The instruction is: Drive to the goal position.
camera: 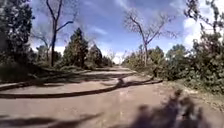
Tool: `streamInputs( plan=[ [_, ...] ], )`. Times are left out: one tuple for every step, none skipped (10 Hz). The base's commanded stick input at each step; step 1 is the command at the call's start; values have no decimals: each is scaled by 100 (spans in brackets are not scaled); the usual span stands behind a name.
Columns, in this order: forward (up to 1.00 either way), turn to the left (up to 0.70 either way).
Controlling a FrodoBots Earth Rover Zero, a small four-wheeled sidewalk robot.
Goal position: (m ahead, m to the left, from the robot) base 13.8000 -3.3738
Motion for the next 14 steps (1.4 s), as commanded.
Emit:
streamInputs(
  plan=[
    [100, 0],
    [100, 0],
    [100, 0],
    [100, 0],
    [100, 0],
    [100, 0],
    [100, 0],
    [100, -4],
    [100, -33],
    [100, -22],
    [100, 0],
    [100, 0],
    [100, 0],
    [100, 0]
  ],
)
